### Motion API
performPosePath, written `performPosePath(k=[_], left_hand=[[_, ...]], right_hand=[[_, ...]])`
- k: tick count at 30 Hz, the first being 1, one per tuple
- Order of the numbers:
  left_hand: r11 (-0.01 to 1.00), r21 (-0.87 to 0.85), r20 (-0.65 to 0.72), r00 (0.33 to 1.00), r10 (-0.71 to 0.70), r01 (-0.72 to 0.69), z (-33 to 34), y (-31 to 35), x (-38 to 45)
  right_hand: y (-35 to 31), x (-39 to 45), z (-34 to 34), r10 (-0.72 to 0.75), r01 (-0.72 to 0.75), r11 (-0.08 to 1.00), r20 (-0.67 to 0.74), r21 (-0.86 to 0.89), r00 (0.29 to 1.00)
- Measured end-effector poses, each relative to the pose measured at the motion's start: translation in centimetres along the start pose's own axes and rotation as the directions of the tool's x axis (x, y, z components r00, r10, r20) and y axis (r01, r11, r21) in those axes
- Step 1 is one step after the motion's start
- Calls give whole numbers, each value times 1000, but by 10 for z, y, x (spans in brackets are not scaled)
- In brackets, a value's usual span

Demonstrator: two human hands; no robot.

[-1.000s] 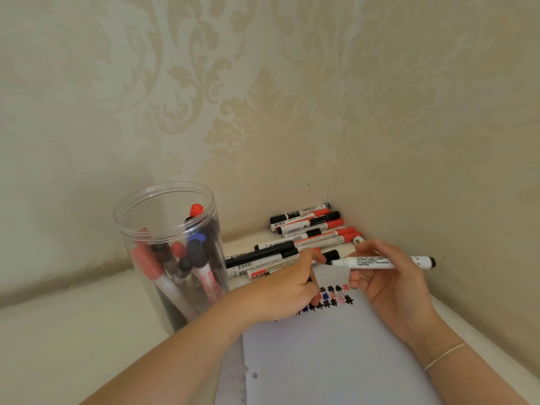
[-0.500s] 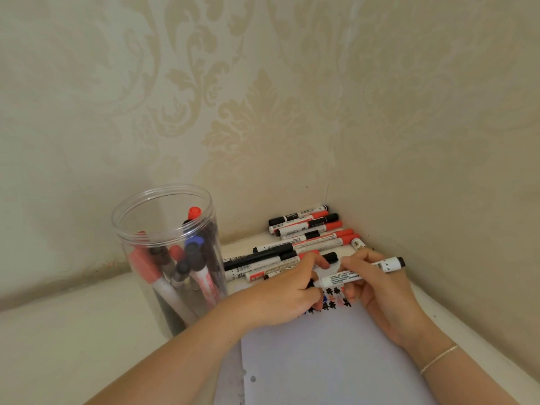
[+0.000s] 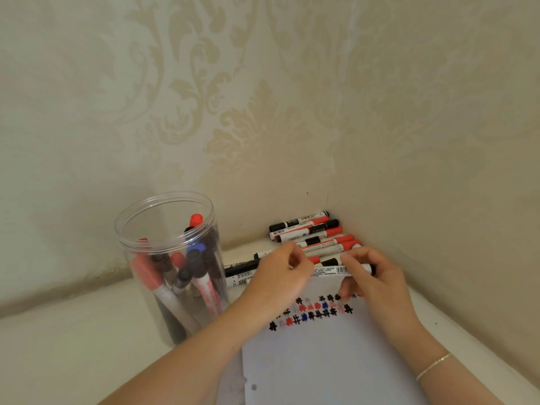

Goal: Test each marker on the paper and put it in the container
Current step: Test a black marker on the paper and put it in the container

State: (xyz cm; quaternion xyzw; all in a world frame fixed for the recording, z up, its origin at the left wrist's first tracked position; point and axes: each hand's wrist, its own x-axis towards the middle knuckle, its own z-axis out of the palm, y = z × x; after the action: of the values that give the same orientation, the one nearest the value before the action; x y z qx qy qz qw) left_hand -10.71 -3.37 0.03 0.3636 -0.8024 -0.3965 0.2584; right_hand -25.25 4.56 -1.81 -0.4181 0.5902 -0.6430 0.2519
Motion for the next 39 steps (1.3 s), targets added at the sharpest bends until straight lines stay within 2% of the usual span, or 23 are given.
performPosePath(k=[1,3,5,8,13,18,20,22,23,24,26,27,30,33,36,38,39], left_hand=[[984,-173,-58,997,-43,33,-1,0,3],[877,-478,-168,975,-148,51,-3,-1,6],[817,-577,-248,950,-189,12,-1,0,3],[806,-589,-308,937,-163,-54,7,4,-2],[801,-593,-354,920,-167,-83,10,5,-4],[801,-597,-287,947,-147,-57,5,12,-7],[815,-575,-214,975,-62,-75,1,25,-11],[868,-459,-212,972,101,-190,-2,41,-19],[890,-349,-251,944,212,-293,-6,48,-24],[891,-187,-312,885,346,-414,-13,55,-27],[780,171,-393,684,615,-603,-32,65,-32],[709,295,-414,583,699,-641,-44,69,-34],[586,495,-483,357,800,-642,-73,82,-38],[517,626,-508,198,839,-584,-89,90,-44],[539,699,-533,161,831,-470,-102,92,-49],[588,737,-548,213,809,-334,-112,90,-50],[617,743,-556,274,785,-260,-118,89,-49]], right_hand=[[-1,-1,2,7,-7,1000,22,-17,1000],[-1,-3,6,38,-34,998,71,-51,997],[0,-2,10,50,-41,995,95,-93,994],[-1,1,13,31,-20,992,88,-122,996],[-5,-2,17,16,-4,996,143,-86,990],[-7,-2,15,16,-12,999,74,-46,997],[-5,1,12,20,-20,999,11,31,1000],[-4,4,9,11,-8,998,-46,65,999],[-3,4,8,12,-7,998,-70,69,997],[-2,5,7,19,-12,997,-86,76,996],[-1,3,4,14,-8,998,-97,60,995],[-1,1,4,-8,10,1000,-90,20,996],[1,-3,6,-42,41,994,-4,-96,999],[6,-6,13,-72,102,962,122,-253,990],[15,-6,14,-116,229,865,265,-447,957],[19,-5,14,-129,339,720,363,-606,923],[22,-4,15,-128,388,635,404,-668,906]])
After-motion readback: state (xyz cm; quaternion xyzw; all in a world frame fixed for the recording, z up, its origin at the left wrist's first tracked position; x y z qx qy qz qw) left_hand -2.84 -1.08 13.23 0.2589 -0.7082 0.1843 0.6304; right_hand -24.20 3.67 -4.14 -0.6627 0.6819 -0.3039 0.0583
